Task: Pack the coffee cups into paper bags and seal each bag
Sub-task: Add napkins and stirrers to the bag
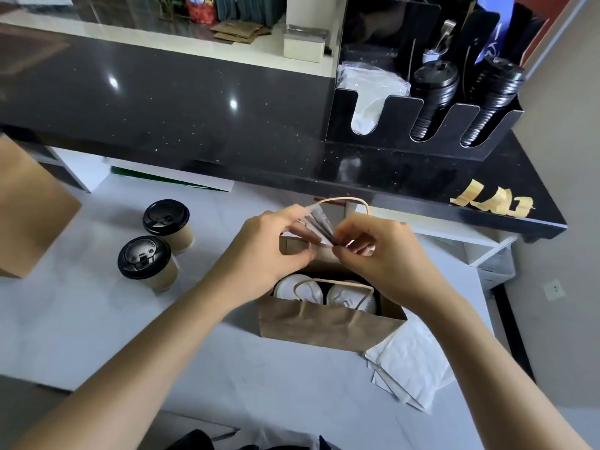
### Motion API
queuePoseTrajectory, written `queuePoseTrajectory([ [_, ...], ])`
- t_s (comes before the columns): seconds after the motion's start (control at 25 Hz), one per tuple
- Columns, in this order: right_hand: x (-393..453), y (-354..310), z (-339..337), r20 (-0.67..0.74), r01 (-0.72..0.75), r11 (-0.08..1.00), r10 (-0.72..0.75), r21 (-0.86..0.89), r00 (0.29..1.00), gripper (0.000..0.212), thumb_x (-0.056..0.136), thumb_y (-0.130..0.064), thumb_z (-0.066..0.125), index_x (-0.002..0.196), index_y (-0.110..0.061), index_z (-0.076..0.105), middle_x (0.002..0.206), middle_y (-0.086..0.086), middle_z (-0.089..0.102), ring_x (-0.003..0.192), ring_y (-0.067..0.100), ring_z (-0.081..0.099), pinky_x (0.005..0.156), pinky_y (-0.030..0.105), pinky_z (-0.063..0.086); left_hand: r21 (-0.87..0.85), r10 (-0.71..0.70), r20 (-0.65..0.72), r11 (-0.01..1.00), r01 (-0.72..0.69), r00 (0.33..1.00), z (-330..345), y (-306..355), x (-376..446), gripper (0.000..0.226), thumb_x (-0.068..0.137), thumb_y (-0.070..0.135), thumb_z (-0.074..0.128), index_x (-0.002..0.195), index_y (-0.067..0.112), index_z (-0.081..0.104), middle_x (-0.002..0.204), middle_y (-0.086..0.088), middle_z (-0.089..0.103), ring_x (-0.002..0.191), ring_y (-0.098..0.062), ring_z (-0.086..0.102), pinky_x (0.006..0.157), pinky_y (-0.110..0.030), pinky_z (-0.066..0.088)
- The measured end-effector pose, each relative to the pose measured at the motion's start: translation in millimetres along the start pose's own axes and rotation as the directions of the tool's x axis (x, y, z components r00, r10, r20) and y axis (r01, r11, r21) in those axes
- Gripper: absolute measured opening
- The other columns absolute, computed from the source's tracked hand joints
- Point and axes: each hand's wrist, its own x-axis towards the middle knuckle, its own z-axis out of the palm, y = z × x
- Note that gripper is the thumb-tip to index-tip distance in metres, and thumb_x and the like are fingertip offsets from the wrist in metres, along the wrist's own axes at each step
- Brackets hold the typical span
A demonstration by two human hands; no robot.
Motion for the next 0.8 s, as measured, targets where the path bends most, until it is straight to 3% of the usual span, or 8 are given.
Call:
queuePoseTrajectory([
  [0.16,-1.1,8.9,2.9,0.013,-0.021,1.000,0.021,-0.014,1.000,0.019,0.082,-0.013,0.075,0.082,-0.029,0.065,0.075,-0.015,0.071,0.074,0.004,0.069,0.071,0.024,0.057,0.304,0.059,-0.028,0.951,-0.048,0.998,6.6,-18.2,-10.6,0.023,0.081,0.020,0.082,0.098,0.031,0.071,0.095,0.020,0.069,0.102,0.005,0.049,0.097,-0.024,0.032],
  [0.28,-0.5,14.1,10.7,0.037,-0.013,0.999,0.015,-0.048,0.999,0.016,0.081,-0.010,0.074,0.082,-0.024,0.066,0.075,-0.015,0.073,0.075,0.000,0.070,0.074,0.027,0.058,0.502,0.076,0.022,0.861,-0.077,0.997,15.1,-26.9,-18.1,0.014,0.078,0.024,0.084,0.086,0.026,0.073,0.096,0.010,0.074,0.130,-0.014,0.053,0.116,-0.039,0.020],
  [0.4,1.3,19.1,17.6,0.041,0.012,0.996,-0.009,-0.088,0.999,0.016,0.081,-0.010,0.075,0.085,-0.022,0.066,0.074,-0.015,0.071,0.074,0.000,0.068,0.074,0.032,0.056,0.605,0.039,0.075,0.792,-0.076,0.996,12.7,-30.0,-16.9,0.024,0.072,0.043,0.084,0.086,0.028,0.072,0.096,0.013,0.075,0.143,-0.026,0.044,0.122,-0.050,0.005],
  [0.48,3.6,22.6,22.8,0.064,0.050,0.988,-0.041,-0.143,0.997,0.014,0.083,-0.011,0.074,0.089,-0.022,0.066,0.074,-0.012,0.069,0.073,0.007,0.067,0.072,0.039,0.056,0.649,-0.033,0.121,0.759,-0.054,0.992,9.4,-29.5,-15.1,0.039,0.067,0.060,0.078,0.094,0.032,0.071,0.111,0.016,0.072,0.150,-0.027,0.033,0.122,-0.053,-0.005],
  [0.6,10.7,25.9,32.8,0.151,0.085,0.935,-0.035,-0.346,0.988,0.011,0.090,-0.021,0.065,0.101,-0.024,0.063,0.086,-0.002,0.071,0.083,0.032,0.064,0.071,0.040,0.051,0.705,-0.127,0.180,0.709,-0.038,0.975,9.5,-29.4,-16.4,0.069,0.060,0.078,0.057,0.114,0.037,0.068,0.139,0.019,0.059,0.154,-0.028,0.018,0.120,-0.058,-0.009],
  [0.72,17.8,25.7,45.8,0.258,0.186,0.809,-0.044,-0.557,0.965,0.011,0.094,-0.018,0.054,0.104,-0.022,0.056,0.101,-0.003,0.066,0.090,0.033,0.062,0.064,0.037,0.042,0.726,-0.170,0.193,0.687,-0.024,0.966,12.3,-29.6,-20.3,0.096,0.058,0.079,0.061,0.143,0.038,0.048,0.155,0.017,0.043,0.155,-0.029,0.011,0.121,-0.061,-0.006],
  [0.8,21.2,25.1,52.9,0.330,0.221,0.733,0.005,-0.643,0.944,0.017,0.092,-0.009,0.053,0.103,-0.022,0.054,0.108,-0.001,0.065,0.096,0.031,0.064,0.067,0.037,0.044,0.715,-0.189,0.188,0.699,-0.003,0.964,12.7,-30.3,-21.7,0.112,0.058,0.077,0.068,0.154,0.035,0.028,0.157,0.018,0.038,0.156,-0.029,0.010,0.122,-0.059,-0.004],
])
